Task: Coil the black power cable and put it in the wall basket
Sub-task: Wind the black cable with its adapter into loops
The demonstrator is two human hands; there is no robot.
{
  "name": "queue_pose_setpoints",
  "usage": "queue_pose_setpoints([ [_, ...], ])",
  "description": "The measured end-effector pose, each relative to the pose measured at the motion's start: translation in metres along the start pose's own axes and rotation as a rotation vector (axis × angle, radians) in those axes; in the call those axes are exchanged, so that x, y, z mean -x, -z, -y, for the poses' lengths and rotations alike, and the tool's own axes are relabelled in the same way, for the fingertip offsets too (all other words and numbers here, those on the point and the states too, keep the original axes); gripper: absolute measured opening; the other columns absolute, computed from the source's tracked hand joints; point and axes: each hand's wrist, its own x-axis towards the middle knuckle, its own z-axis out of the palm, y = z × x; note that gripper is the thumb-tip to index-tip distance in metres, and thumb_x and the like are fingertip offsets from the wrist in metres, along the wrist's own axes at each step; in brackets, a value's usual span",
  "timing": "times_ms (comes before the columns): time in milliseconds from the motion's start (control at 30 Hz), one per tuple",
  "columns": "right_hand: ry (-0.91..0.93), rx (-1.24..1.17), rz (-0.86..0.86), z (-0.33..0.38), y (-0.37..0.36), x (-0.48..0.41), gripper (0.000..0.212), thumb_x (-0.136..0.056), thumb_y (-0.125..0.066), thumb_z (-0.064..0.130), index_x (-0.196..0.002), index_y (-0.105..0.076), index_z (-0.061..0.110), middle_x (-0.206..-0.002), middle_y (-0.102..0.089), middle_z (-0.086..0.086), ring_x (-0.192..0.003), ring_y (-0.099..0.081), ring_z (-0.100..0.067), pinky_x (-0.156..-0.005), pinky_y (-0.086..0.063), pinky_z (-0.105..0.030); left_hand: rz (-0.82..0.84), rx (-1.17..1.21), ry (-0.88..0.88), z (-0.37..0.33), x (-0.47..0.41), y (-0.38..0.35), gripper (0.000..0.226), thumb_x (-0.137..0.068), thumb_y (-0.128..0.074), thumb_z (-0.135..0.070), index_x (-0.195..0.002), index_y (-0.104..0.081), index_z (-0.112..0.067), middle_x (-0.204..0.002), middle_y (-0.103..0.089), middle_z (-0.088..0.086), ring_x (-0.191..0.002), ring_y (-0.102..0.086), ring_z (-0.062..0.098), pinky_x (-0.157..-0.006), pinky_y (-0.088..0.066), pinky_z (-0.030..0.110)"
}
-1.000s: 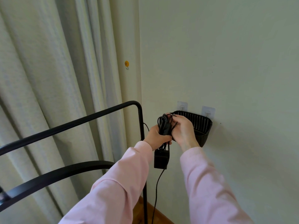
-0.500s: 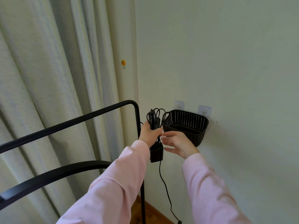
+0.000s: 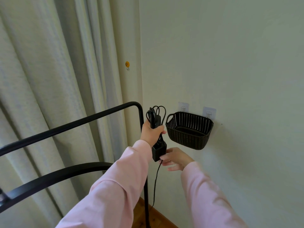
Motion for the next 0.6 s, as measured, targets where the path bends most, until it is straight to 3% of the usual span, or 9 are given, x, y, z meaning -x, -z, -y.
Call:
queue_pose_setpoints([
  [100,-0.031,0.077,-0.011,0.002,0.003,0.0,0.033,-0.086,-0.058,0.003,-0.118,-0.058,0.007,-0.097,-0.069,-0.007,-0.093,-0.063,-0.015,-0.086,-0.051,-0.036,-0.013,-0.05,0.014,0.001,0.0,0.002,0.02,-0.08,-0.055,-0.001,-0.078,-0.048,-0.02,-0.065,-0.058,0.004,-0.061,-0.056,0.012,-0.062,-0.047,0.023],
  [233,-0.068,0.204,-0.033,-0.005,0.006,-0.003,0.013,-0.084,-0.059,0.002,-0.09,-0.063,0.013,-0.101,-0.062,-0.003,-0.089,-0.06,-0.013,-0.082,-0.052,-0.032,-0.066,-0.052,0.032,0.001,-0.004,0.005,0.01,-0.077,-0.054,-0.001,-0.086,-0.054,-0.005,-0.058,-0.057,0.004,-0.059,-0.052,0.016,-0.058,-0.044,0.025],
  [367,-0.116,0.294,-0.048,-0.016,0.005,-0.007,0.017,-0.085,-0.056,0.01,-0.07,-0.061,0.016,-0.101,-0.06,0.001,-0.089,-0.06,-0.012,-0.073,-0.05,-0.029,-0.074,-0.069,0.043,0.002,-0.007,0.008,0.016,-0.075,-0.054,-0.002,-0.091,-0.053,-0.003,-0.058,-0.057,0.005,-0.061,-0.053,0.019,-0.059,-0.046,0.027],
  [467,-0.136,0.26,-0.107,-0.014,0.005,-0.009,0.013,-0.092,-0.051,0.015,-0.087,-0.062,0.012,-0.095,-0.061,-0.002,-0.084,-0.059,-0.012,-0.076,-0.05,-0.03,-0.055,-0.099,0.043,0.005,-0.006,0.01,0.015,-0.075,-0.054,-0.001,-0.089,-0.051,-0.005,-0.058,-0.056,0.004,-0.056,-0.051,0.015,-0.057,-0.046,0.027],
  [600,-0.065,0.11,-0.277,-0.016,0.008,-0.015,0.025,-0.091,-0.051,0.011,-0.108,-0.066,0.002,-0.068,-0.056,-0.005,-0.058,-0.049,-0.013,-0.056,-0.037,-0.023,-0.021,-0.107,0.027,0.005,-0.006,0.011,0.018,-0.075,-0.053,0.002,-0.091,-0.05,-0.007,-0.06,-0.054,0.004,-0.051,-0.048,0.011,-0.05,-0.045,0.019],
])
